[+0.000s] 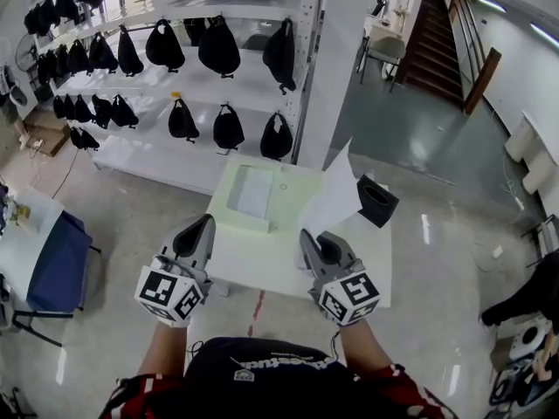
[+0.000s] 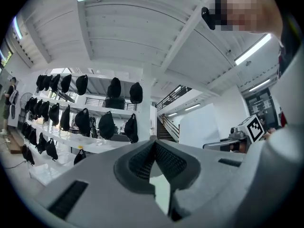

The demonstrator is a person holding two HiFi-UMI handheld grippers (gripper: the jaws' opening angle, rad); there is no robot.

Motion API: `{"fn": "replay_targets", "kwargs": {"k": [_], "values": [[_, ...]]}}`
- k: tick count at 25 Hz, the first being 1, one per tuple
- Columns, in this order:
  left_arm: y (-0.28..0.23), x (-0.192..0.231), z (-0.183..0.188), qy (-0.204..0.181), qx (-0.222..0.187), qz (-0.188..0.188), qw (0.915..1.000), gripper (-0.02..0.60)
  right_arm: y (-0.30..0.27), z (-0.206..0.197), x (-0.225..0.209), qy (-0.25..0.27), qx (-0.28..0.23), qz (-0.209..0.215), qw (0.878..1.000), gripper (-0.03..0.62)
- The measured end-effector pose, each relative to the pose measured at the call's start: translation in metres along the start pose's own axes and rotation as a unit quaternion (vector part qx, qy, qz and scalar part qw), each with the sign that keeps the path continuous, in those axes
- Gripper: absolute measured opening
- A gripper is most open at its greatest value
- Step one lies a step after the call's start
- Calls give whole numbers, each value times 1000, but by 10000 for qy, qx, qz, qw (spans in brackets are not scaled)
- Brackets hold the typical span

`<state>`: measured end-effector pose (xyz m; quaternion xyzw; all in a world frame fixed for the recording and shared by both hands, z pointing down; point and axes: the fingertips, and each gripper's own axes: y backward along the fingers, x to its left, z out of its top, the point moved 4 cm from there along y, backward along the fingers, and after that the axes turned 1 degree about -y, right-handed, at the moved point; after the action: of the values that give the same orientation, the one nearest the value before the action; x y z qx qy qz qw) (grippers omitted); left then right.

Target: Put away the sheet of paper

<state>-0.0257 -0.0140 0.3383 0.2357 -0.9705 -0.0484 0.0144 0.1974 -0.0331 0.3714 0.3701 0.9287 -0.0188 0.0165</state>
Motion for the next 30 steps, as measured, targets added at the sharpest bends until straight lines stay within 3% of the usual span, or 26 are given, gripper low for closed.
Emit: {"fn": "replay_targets", "kwargs": {"k": [8,30], "values": [[-6,11,-4,-43,123,85,9999,3,-13,-8,-6,-106,83,-4,9999,3],[-75,89,-22,143,28,-216,9997,3,-108,-20,-34,-53,500,-143,9986,3]]}}
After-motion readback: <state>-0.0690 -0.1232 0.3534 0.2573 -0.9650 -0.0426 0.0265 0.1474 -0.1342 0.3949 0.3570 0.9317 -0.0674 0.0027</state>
